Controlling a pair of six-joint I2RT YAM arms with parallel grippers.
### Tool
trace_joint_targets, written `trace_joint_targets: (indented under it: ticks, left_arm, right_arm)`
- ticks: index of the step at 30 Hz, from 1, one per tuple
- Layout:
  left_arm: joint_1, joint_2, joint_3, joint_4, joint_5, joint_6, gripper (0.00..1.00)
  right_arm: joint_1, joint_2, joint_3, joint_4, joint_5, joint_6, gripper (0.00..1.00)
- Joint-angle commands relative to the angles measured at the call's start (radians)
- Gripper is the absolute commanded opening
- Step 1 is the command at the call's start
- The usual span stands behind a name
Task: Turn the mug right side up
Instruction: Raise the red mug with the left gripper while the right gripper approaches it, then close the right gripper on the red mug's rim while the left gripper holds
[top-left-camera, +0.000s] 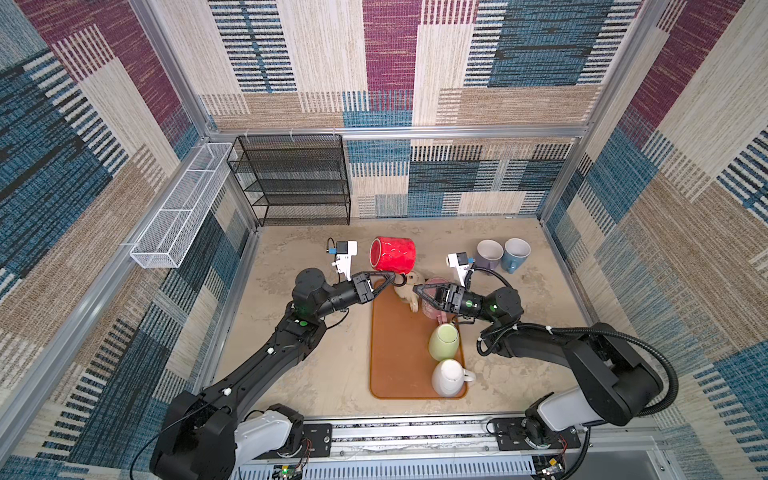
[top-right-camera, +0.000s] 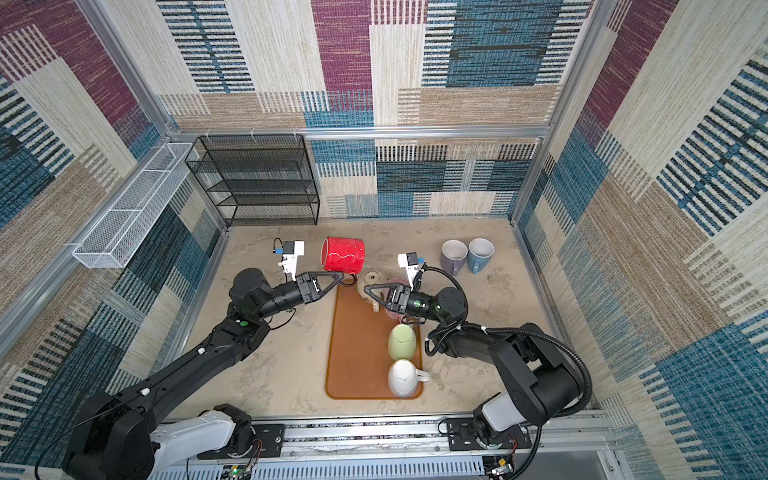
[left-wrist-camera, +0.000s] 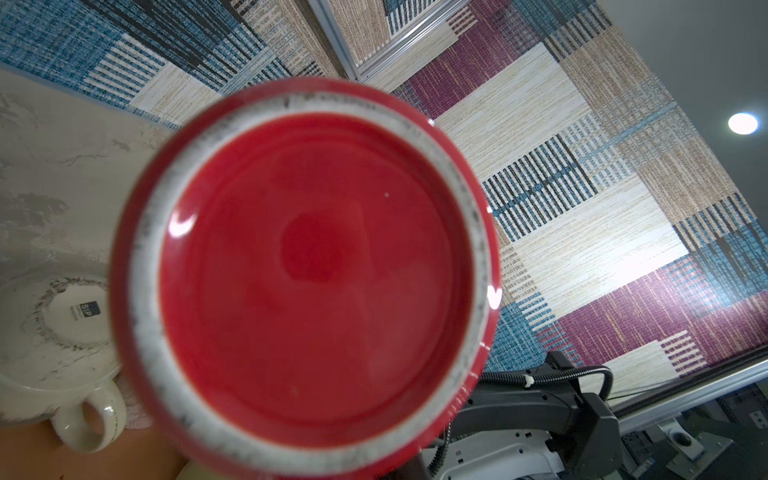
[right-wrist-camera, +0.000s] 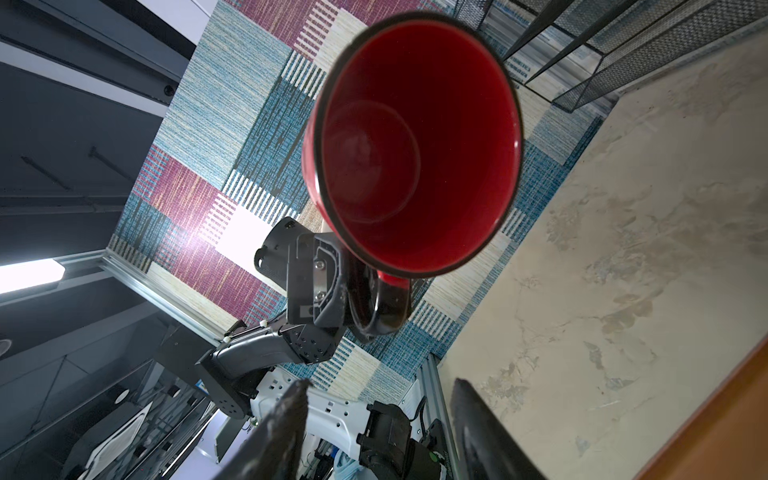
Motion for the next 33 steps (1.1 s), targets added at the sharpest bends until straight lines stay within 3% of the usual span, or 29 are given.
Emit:
trace_joint_targets:
  ticks: [1, 15, 33]
  left_arm:
    - [0.0, 0.004, 0.015, 0.13, 0.024, -0.007, 0.0]
    - [0.001, 0.04, 0.035, 0.182, 0.042, -0.027, 0.0]
    - [-0.001, 0.067, -0.006, 0.235, 0.055, -0.034, 0.0]
  right_arm:
    - [0.007, 0.035, 0.033, 0.141, 0.0, 0.072, 0.57]
    - [0.044, 0.137, 0.169, 0.154, 0.003, 0.113, 0.51]
    - [0.047, 0.202, 0.268, 0.176, 0.013, 0.153, 0.33]
